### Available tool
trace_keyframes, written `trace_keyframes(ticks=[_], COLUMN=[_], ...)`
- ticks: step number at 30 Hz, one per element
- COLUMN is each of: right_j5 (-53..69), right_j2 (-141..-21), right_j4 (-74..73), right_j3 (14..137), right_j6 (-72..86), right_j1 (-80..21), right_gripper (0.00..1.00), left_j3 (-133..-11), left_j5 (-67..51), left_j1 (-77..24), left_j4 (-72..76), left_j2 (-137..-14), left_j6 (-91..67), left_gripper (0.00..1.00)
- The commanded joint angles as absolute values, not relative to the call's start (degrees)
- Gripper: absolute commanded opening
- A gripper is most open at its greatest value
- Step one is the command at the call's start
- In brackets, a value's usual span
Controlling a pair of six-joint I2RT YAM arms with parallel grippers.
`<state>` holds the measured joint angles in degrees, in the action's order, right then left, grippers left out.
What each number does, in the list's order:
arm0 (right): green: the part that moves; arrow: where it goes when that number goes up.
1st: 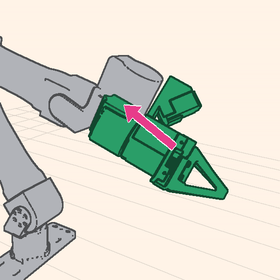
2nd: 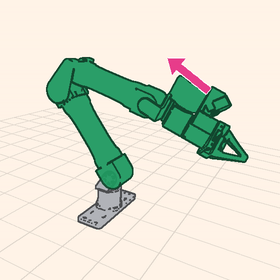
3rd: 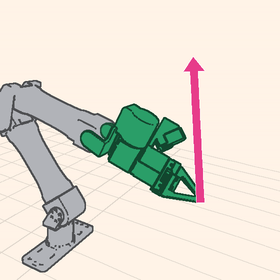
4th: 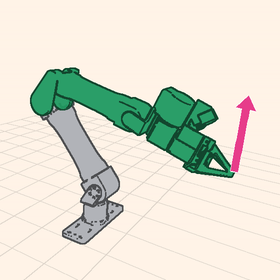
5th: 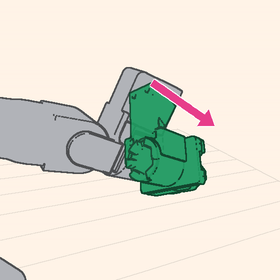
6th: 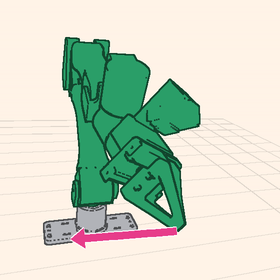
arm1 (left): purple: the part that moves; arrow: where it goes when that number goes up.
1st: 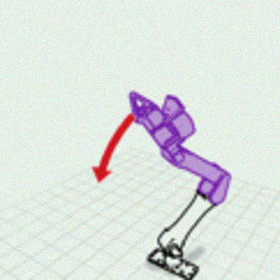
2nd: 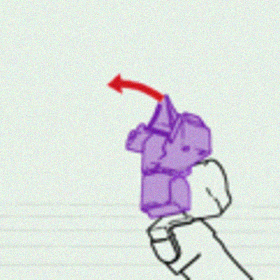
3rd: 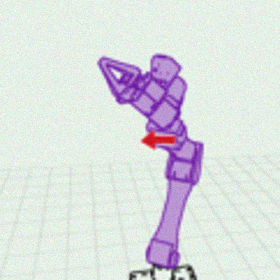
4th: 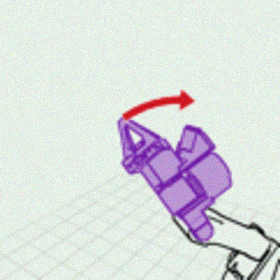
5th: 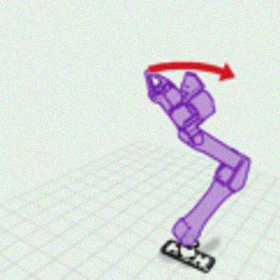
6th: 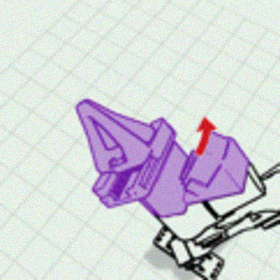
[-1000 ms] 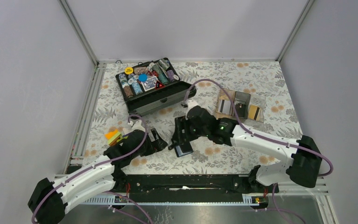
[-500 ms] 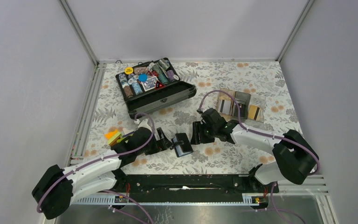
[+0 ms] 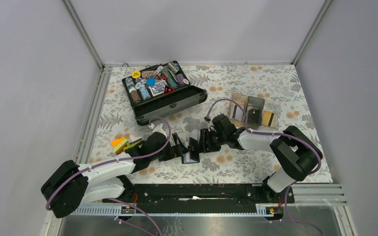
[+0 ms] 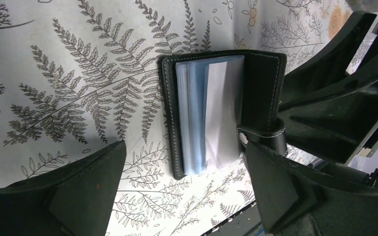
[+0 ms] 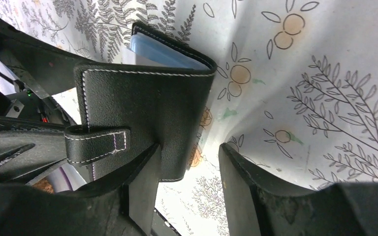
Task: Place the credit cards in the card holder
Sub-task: Close the card holder at the center of the board.
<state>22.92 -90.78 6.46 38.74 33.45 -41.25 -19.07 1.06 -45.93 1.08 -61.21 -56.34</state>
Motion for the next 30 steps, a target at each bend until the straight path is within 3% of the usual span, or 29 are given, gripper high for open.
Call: trace_keyframes(ticks=[1,5,13,22,30], right_j5=[26.4,26.0,24.3,23.8,24.0], right_j2=[-92.5,-94.0,-95.0,-95.8,-96.1], right_j4=[10.5,10.8,11.0,10.8,11.9], right_j3=[37.6,37.2,37.4,37.6,37.4], right_j6=[34.5,35.0,36.2,36.7,37.6], right_j1=[-41.2,-41.2,-41.2,-41.2,-41.2], right_gripper=[0.54,0.53,0.53,0.53,0.53], left_j3=[-21.2,-19.4,-20.9,-26.5,-26.2], left_j5=[1.0,3.9,9.2,5.2,6.0], left_j1=[-46.3,-46.5,-46.4,-46.4,-46.4], left_j4=[5.6,4.1,-7.4,-5.6,-3.0], left_j2=[-62.1,-56.7,-45.2,-60.0,-65.4], left_j6=[-57.6,-58.6,-57.3,-52.1,-49.9], left_gripper=[0.97,0.93,0.96,0.99,0.96])
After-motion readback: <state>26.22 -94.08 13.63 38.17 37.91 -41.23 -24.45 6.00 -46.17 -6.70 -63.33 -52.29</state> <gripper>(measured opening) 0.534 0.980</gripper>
